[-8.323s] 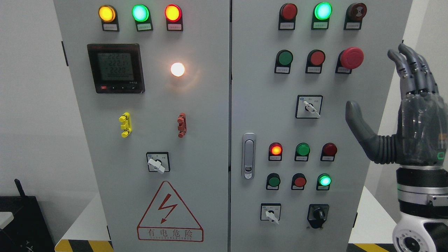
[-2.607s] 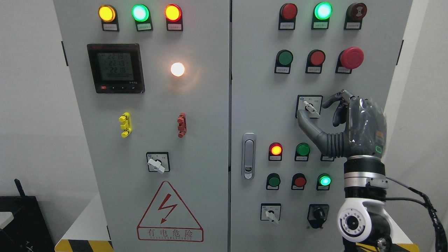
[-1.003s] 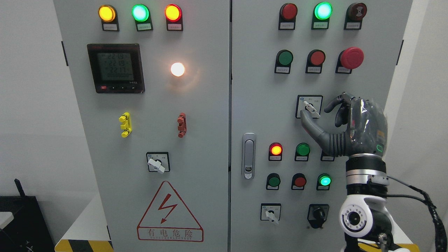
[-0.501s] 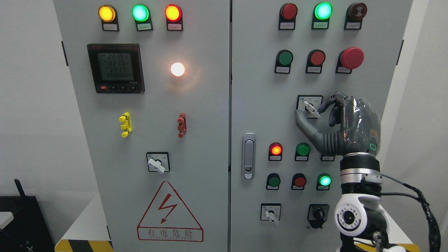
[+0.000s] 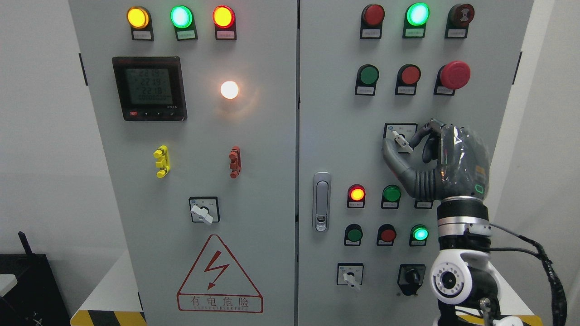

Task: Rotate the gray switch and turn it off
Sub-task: 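Twist the gripped knob with the right hand to the off position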

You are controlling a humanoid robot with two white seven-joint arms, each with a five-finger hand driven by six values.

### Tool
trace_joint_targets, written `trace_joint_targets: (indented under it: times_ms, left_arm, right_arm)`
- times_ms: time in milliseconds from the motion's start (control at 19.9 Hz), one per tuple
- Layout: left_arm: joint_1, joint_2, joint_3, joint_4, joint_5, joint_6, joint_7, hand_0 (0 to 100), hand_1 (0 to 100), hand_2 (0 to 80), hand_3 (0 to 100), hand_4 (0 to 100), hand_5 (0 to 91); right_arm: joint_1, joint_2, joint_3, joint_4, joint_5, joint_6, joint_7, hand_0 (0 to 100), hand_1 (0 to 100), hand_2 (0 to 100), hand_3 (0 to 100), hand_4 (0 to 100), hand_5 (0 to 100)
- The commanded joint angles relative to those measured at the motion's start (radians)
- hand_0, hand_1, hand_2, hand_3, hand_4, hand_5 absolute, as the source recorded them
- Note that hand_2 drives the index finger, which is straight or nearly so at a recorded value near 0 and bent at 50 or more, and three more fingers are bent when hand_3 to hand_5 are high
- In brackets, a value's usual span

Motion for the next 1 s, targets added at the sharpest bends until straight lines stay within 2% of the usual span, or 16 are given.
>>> trace_joint_targets:
  times_ms: [0, 451, 953]
  left_arm:
    - [0.0, 0.0, -0.002, 0.014, 0.0, -0.001, 0.001, 12, 39, 0.0, 0, 0, 0.0]
    - [0.0, 0.0, -0.002, 0.014, 0.0, -0.001, 0.0, 12, 39, 0.0, 0, 0, 0.0]
    - [0.0, 0.0, -0.002, 0.014, 0.0, -0.001, 0.001, 12, 39, 0.0, 0, 0, 0.0]
  right_arm:
    - [-0.003, 0.001, -0.021, 0.009, 0.01, 0.001, 0.001, 17, 44, 67, 98, 94, 100]
    - [-0.003, 0.003, -0.019, 0.01, 0.012, 0.001, 0.001, 17, 50, 67, 98, 93, 100]
    - [-0.012, 0.006, -0.019, 0.015, 0.012, 0.002, 0.001, 22, 48, 69, 99, 93, 100]
